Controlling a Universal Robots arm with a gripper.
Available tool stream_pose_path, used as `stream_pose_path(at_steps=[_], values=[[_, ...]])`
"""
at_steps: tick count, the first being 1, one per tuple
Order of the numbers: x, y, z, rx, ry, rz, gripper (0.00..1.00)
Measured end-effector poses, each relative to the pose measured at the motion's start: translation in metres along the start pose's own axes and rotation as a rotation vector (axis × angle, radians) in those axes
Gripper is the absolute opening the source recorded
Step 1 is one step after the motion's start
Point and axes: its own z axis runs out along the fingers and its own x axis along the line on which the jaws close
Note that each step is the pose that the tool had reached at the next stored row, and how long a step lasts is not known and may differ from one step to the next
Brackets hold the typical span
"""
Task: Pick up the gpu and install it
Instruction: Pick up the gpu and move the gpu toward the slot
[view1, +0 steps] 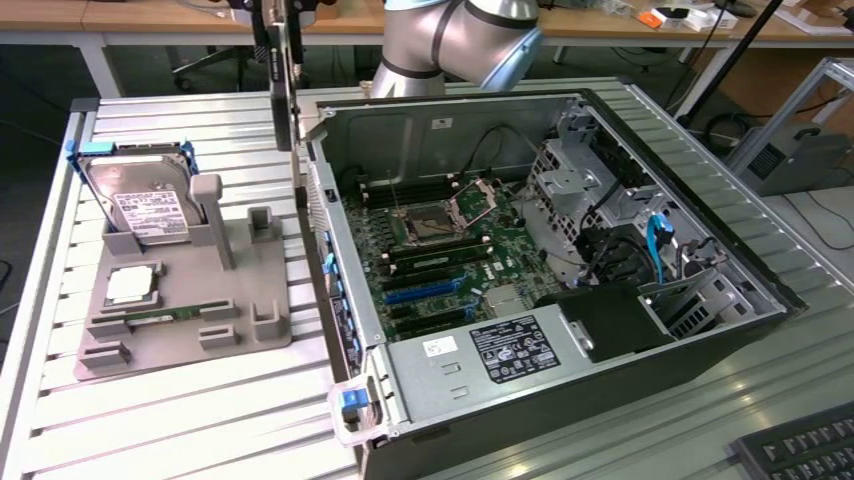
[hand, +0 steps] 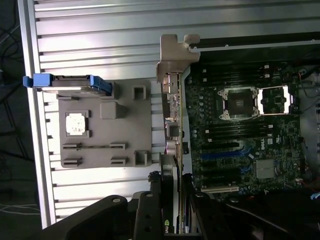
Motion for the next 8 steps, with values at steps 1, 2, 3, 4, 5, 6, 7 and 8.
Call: stream_pose_path(at_steps=[1,2,3,4,5,6,7,8], values=[[-0.0010,0.0000,0.0002,0.0000,0.0000,0.000,0.27],[-0.0022,0.0000,0.0005,-0.0001,-0.0001,0.000,0.27],[-0.0033,0.0001,0.0007,0.0000,-0.0001,0.000,0.27],[-0.0046,0.0001,0.0009,0.0001,-0.0001,0.000,0.27],[-0.0056,0.0001,0.0011,0.0001,-0.0001,0.000,0.27],[-0.0067,0.0001,0.0013,0.0001,0.0000,0.000,0.27],[-0.0076,0.0001,0.0016,0.0001,-0.0001,0.000,0.27],[-0.0086,0.0001,0.0018,0.0002,0.0000,0.000,0.27]])
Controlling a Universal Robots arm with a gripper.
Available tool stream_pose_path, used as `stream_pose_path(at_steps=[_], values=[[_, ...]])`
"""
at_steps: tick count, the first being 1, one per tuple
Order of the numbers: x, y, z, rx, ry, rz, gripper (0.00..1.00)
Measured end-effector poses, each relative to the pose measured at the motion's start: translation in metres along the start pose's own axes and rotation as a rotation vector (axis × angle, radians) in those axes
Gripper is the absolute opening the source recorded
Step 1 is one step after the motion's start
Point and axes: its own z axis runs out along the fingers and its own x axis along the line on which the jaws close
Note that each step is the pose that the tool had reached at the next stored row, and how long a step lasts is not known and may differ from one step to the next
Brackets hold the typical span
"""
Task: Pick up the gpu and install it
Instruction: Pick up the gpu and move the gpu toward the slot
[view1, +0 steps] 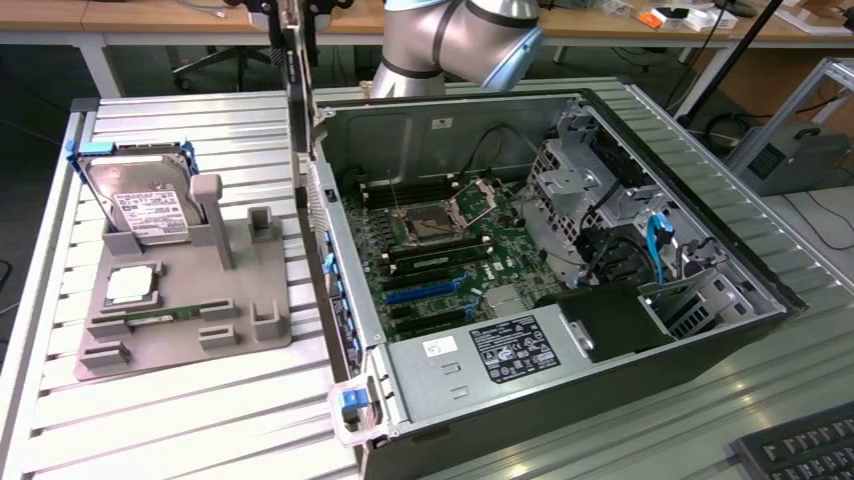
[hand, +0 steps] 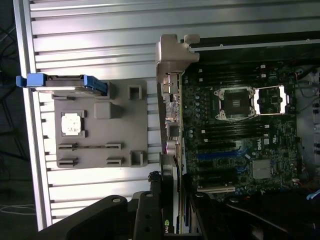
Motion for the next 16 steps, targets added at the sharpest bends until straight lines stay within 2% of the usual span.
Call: stream_pose_path(at_steps=[16], values=[[-0.016,-0.0013,0.0065,0.0006,-0.0001,0.000,0.27]])
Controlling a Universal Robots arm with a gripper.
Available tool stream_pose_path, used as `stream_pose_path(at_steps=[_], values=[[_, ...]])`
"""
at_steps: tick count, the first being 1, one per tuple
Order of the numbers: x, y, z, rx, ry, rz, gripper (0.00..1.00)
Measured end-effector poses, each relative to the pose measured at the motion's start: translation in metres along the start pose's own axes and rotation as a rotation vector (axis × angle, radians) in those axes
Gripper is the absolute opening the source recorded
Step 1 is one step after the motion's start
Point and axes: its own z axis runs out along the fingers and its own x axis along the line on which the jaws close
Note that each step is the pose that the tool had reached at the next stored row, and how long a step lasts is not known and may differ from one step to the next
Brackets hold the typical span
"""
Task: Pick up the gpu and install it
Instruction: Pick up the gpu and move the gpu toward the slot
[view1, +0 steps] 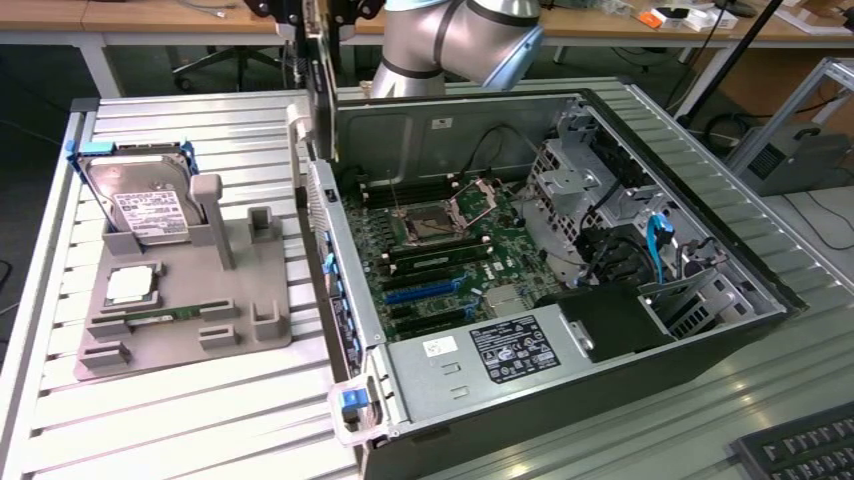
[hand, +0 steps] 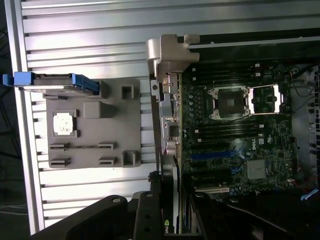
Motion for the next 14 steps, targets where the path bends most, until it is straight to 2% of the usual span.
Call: stream_pose_path(at_steps=[14], values=[[-0.019,0.0003,0.0076,0.0010,-0.0001,0.000,0.27]])
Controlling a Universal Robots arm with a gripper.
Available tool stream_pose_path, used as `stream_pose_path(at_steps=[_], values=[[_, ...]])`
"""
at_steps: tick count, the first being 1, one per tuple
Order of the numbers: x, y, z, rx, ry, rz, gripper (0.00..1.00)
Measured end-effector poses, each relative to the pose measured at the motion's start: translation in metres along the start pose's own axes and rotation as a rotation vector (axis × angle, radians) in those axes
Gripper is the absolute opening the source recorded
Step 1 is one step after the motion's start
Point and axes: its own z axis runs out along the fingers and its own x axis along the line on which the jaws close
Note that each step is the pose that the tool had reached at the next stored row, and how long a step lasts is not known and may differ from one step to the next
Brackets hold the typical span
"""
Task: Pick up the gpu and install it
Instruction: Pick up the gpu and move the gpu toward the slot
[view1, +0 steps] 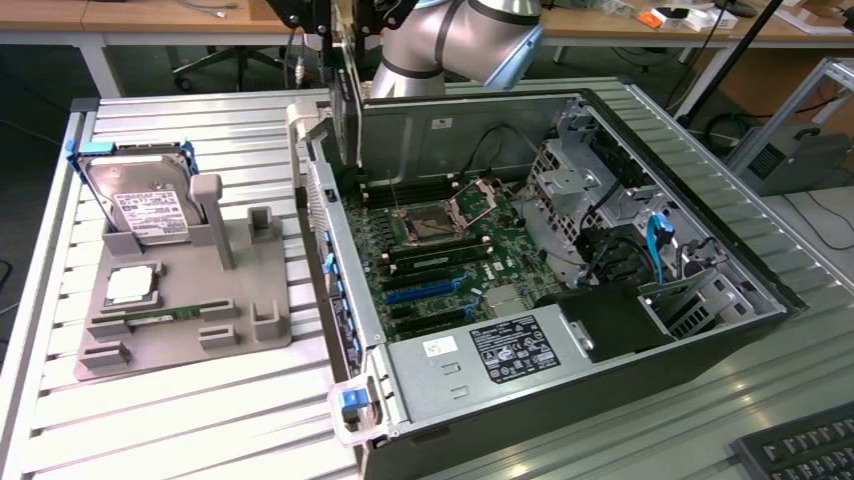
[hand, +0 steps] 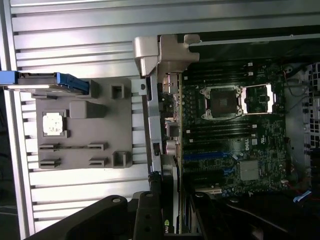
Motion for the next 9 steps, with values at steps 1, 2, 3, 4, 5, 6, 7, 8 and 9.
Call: stream_pose_path(at_steps=[1,2,3,4,5,6,7,8,9], values=[[-0.001,0.0001,0.0004,0.0001,0.0000,0.000,0.27],[-0.003,0.0001,0.0010,0.0001,0.0000,0.000,0.27],[-0.004,0.0002,0.0015,0.0001,0.0000,0.000,0.27],[-0.005,0.0002,0.0020,0.0002,-0.0001,0.000,0.27],[-0.007,0.0003,0.0026,0.0003,0.0000,0.000,0.27],[-0.008,0.0003,0.0029,0.0003,-0.0001,0.000,0.27],[-0.009,0.0004,0.0034,0.0004,-0.0001,0.000,0.27],[-0.010,0.0004,0.0040,0.0005,0.0000,0.000,0.27],[-0.011,0.0005,0.0045,0.0006,-0.0001,0.000,0.27]])
